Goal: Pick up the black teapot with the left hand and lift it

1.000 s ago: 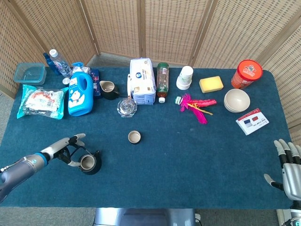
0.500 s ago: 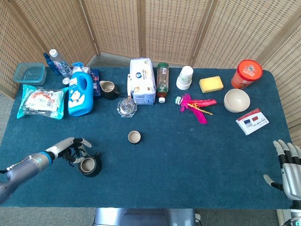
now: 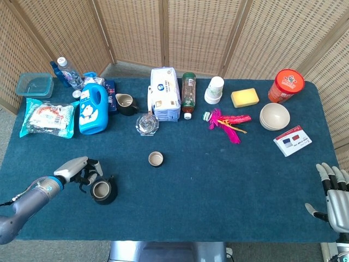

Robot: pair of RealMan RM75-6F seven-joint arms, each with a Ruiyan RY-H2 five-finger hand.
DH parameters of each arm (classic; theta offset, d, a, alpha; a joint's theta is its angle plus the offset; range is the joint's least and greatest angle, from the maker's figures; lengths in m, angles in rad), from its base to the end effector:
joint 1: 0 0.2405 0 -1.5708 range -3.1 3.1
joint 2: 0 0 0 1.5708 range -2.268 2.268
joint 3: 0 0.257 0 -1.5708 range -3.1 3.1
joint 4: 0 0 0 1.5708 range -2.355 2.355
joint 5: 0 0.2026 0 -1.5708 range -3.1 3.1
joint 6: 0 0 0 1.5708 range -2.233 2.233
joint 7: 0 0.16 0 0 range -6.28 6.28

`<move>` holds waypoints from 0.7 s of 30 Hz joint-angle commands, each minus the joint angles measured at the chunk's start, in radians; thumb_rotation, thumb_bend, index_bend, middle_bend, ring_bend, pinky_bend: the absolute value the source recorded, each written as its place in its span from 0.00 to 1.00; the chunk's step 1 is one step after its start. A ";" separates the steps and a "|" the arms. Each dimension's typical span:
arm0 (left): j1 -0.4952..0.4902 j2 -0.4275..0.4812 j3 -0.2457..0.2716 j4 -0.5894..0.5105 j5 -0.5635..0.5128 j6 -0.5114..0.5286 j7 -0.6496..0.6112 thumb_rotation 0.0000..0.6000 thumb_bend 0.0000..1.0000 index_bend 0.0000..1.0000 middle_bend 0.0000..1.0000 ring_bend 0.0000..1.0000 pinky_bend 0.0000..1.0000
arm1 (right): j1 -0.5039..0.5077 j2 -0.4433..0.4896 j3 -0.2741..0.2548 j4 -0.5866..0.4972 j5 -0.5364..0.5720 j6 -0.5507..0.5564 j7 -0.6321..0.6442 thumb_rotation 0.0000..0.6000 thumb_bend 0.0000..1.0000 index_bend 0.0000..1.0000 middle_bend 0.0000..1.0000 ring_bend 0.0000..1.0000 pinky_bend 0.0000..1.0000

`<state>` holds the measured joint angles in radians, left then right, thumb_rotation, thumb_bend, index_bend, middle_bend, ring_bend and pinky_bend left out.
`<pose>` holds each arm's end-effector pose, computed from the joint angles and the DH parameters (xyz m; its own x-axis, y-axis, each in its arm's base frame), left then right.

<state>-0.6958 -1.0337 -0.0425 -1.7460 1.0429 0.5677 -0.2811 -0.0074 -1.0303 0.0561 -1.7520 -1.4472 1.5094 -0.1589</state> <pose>-0.2341 0.3111 0.0747 0.0325 0.6799 0.7326 0.9950 0.0470 -0.0878 -0.3100 -0.1679 0.1887 0.4878 -0.0272 0.8725 -0.8653 0.1171 0.4874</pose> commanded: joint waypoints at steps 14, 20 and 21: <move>0.023 -0.076 0.013 -0.097 0.019 0.385 0.393 1.00 0.63 0.63 0.83 0.73 1.00 | 0.001 0.004 0.000 -0.004 0.006 -0.004 0.003 1.00 0.00 0.00 0.00 0.00 0.00; 0.004 -0.067 -0.005 -0.089 0.063 0.387 0.441 1.00 0.63 0.64 0.83 0.73 1.00 | 0.002 0.002 -0.001 -0.006 0.008 -0.006 -0.003 1.00 0.00 0.00 0.00 0.00 0.00; -0.010 -0.070 -0.012 -0.078 0.076 0.387 0.472 1.00 0.63 0.64 0.83 0.73 1.00 | 0.002 0.002 0.000 -0.005 0.011 -0.007 -0.004 1.00 0.00 0.00 0.00 0.00 0.00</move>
<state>-0.6909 -1.1025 -0.0457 -1.8344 1.1048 0.9552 0.1636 -0.0052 -1.0281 0.0558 -1.7577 -1.4374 1.5032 -0.1624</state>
